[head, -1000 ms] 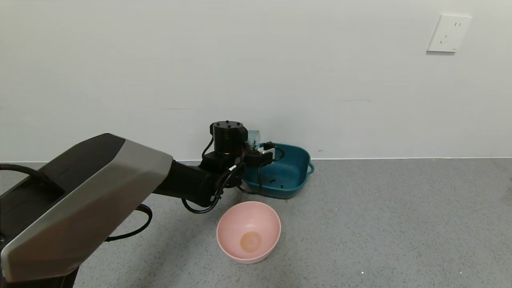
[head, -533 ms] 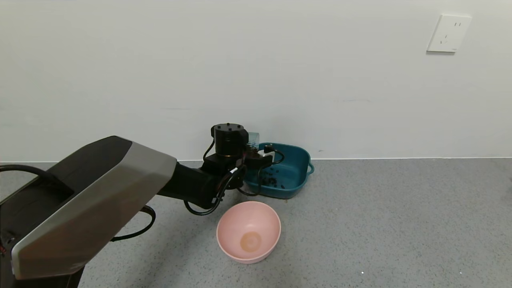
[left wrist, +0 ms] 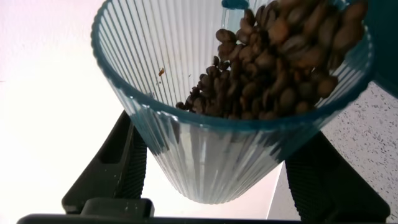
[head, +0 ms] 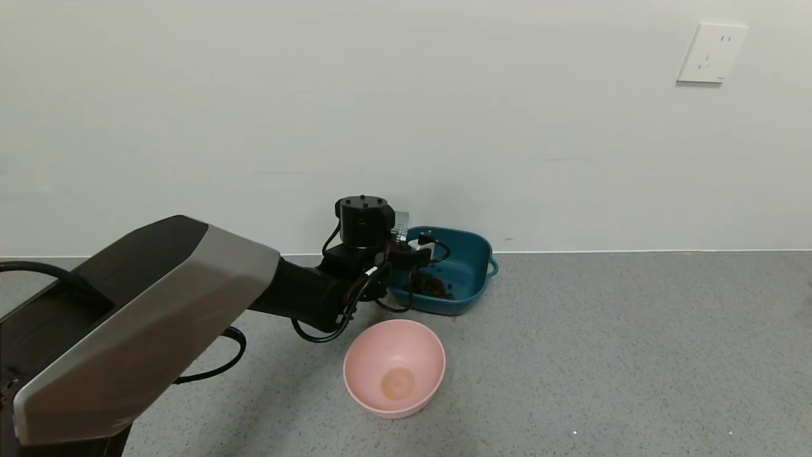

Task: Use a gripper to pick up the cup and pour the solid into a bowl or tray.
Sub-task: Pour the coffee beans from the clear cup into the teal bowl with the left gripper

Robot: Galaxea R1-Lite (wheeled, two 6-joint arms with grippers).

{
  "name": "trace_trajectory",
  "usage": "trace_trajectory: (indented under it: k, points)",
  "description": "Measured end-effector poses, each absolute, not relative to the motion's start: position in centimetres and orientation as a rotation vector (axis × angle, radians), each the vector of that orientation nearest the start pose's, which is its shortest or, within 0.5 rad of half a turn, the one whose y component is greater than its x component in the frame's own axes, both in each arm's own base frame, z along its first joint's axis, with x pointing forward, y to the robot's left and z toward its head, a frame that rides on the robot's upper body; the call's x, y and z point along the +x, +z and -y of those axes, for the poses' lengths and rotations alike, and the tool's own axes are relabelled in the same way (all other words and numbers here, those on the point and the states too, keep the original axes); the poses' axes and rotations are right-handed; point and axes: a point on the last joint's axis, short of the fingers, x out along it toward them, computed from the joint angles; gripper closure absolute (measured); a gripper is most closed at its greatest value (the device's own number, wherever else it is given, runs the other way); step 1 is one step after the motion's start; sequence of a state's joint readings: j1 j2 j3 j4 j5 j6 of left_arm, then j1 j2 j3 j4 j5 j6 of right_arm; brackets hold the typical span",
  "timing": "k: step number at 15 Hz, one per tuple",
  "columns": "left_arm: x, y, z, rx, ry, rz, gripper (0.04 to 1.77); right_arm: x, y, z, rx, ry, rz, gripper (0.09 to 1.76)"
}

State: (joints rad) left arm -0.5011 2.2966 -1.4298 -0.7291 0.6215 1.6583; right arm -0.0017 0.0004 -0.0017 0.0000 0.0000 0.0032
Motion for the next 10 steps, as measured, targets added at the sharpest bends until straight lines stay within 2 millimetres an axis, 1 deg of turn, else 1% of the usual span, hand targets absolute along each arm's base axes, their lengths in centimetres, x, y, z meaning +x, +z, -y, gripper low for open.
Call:
trace_trajectory:
  k: [10]
  points:
    - [41.62,12.54,21.33,1.727,-0.002,-0.188,0.53,-2.29,7.60,0.00,0.004,-0.002,0.001,0.14]
